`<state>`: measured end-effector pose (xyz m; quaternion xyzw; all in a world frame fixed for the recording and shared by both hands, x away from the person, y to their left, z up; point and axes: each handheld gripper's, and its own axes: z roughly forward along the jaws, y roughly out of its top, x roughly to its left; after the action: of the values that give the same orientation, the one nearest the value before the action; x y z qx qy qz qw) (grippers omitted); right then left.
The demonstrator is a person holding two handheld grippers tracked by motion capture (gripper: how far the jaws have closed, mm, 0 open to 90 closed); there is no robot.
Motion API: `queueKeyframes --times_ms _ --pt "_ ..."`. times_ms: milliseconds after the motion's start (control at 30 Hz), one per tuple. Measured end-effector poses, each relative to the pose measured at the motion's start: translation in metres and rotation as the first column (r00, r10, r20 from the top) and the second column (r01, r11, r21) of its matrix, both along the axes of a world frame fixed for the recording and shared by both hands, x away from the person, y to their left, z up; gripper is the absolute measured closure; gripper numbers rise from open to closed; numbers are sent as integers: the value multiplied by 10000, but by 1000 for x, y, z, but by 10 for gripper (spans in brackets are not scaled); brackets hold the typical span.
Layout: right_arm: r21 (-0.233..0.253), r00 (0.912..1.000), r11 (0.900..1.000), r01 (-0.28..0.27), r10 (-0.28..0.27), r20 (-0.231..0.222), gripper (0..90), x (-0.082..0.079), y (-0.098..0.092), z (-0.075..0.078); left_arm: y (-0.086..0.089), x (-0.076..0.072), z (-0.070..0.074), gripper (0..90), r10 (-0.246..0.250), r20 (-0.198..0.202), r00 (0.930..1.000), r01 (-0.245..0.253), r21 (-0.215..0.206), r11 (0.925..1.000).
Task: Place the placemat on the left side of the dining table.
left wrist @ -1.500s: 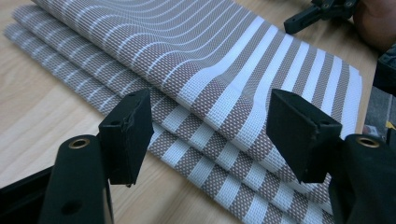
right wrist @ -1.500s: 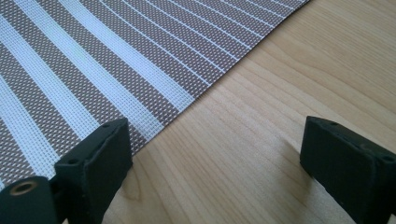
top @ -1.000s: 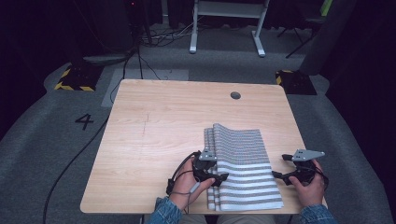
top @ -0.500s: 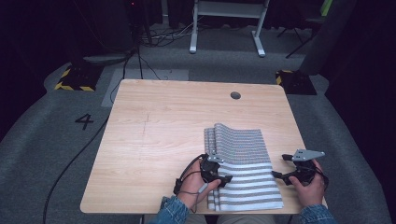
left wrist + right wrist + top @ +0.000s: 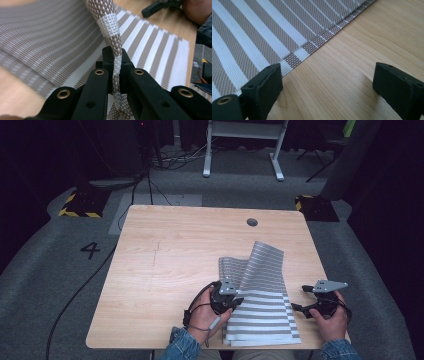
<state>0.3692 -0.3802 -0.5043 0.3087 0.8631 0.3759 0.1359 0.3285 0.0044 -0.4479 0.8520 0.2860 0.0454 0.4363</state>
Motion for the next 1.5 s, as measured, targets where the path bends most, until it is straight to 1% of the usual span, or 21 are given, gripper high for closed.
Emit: queueKeyframes --times_ms 33,67,167,267,300,333,367,533,633,700,833,867,900,1033,1133,1167,1267,1367,1500 --pt "0 10000 10000 0 0 0 93 0 0 0 3 -1 4 883 -38 136 9999 37 28 10000" --pt "1 10000 10000 -2 2 -3 93 0 0 0 6 -2 9 884 -42 184 9998 43 -66 10000" --pt "7 10000 10000 20 -20 -36 93 0 0 0 17 -5 23 884 -182 519 9985 187 -96 9998" --pt "8 10000 10000 22 -22 -39 93 0 0 0 28 -7 33 884 -194 754 9970 202 -101 9997" --pt "7 10000 10000 22 -22 -37 93 0 0 0 35 -9 40 884 -114 884 9960 122 -84 9999" --pt "7 10000 10000 22 -22 -39 93 0 0 0 35 -9 40 884 -114 884 9960 122 -84 9999" --pt "4 10000 10000 21 -21 -36 93 0 0 0 39 -10 43 884 -150 970 9952 160 -90 9998" --pt "5 10000 10000 22 -22 -38 93 0 0 0 60 -17 60 884 -24 1339 9910 49 -180 9998" --pt "6 10000 10000 24 -24 -38 93 0 0 0 71 -21 68 884 61 1459 9893 -18 -297 9996" --pt "2 10000 10000 36 -36 -43 93 0 0 0 78 -25 73 884 182 1451 9893 -128 -379 9992" --pt "-7 10000 10000 55 -55 -26 93 0 0 0 92 -29 79 884 332 1482 9884 -278 -383 9989" --pt "-7 10000 10000 50 -50 -12 93 0 0 0 99 -30 83 884 421 1527 9874 -372 -351 9987" --pt "-7 10000 10000 50 -50 -12 93 0 0 0 99 -30 83 884 421 1527 9874 -372 -351 9987" --pt "-10 10000 10000 48 -48 -7 93 0 0 0 115 -32 88 883 667 1484 9867 -613 -404 9973" --pt "-7 10000 10000 50 -50 -8 93 0 0 0 125 -31 88 883 821 1471 9857 -777 -357 9963" --pt "-8 10000 10000 49 -49 -6 93 0 0 0 129 -31 88 883 887 1521 9844 -848 -322 9959" --pt "1 10000 10000 58 -58 -29 93 0 0 0 138 -30 87 883 1042 1501 9832 -1003 -336 9944" --pt "4 10000 10000 57 -57 -30 93 0 0 0 147 -27 84 883 1147 1403 9835 -1085 -511 9928" --pt "4 10000 10000 57 -57 -30 93 0 0 0 159 -20 77 883 1370 1221 9830 -1308 -576 9897"
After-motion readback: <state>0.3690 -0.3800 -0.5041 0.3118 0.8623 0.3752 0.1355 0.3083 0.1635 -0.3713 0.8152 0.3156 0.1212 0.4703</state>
